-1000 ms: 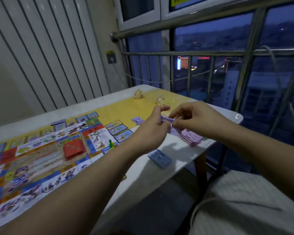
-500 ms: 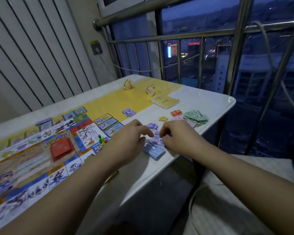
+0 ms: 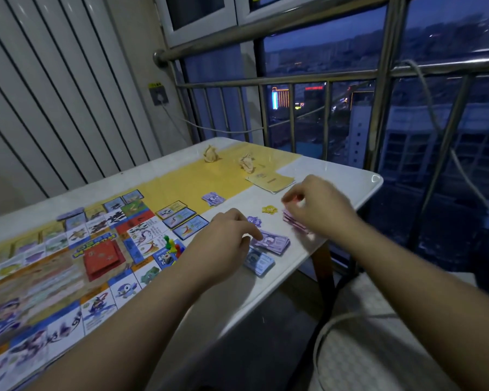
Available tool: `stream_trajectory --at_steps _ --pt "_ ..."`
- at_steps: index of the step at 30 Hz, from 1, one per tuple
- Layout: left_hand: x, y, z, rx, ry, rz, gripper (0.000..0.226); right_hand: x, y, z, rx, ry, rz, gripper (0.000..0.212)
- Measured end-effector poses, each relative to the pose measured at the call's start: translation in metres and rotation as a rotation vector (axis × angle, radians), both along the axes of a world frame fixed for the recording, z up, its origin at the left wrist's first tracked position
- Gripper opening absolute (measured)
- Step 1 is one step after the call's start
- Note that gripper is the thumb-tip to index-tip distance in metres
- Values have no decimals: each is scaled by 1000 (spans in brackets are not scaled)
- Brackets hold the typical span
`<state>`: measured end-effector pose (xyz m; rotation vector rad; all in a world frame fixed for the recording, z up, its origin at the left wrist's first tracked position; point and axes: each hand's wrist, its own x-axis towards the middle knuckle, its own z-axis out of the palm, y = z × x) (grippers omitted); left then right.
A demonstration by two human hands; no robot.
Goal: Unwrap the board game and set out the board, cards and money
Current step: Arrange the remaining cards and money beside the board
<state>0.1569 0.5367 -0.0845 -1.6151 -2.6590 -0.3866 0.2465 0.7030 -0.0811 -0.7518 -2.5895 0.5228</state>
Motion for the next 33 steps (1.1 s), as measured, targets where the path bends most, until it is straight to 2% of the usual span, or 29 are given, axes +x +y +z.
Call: stream_trajectory --at_steps 1,5,11,15,22,29,33 --pt "0 3 2 6 -2 2 30 0 13 9 -3 -44 -12 24" --pt "4 22 8 -1 22 -8 31 -14 44 29 58 -482 84 40" --pt "6 45 5 -94 58 -8 31 -49 51 37 158 -741 183 65" --pt "1 52 3 -126 67 2 31 -63 46 35 225 -835 212 67" --pt "-5 61 -3 -185 71 -8 32 -75 47 31 251 -945 196 88" --pt "-12 68 -3 -228 -33 -26 36 -74 38 29 271 -957 294 63" --pt "-13 67 -4 -222 -38 -41 35 -71 38 29 238 -951 302 63"
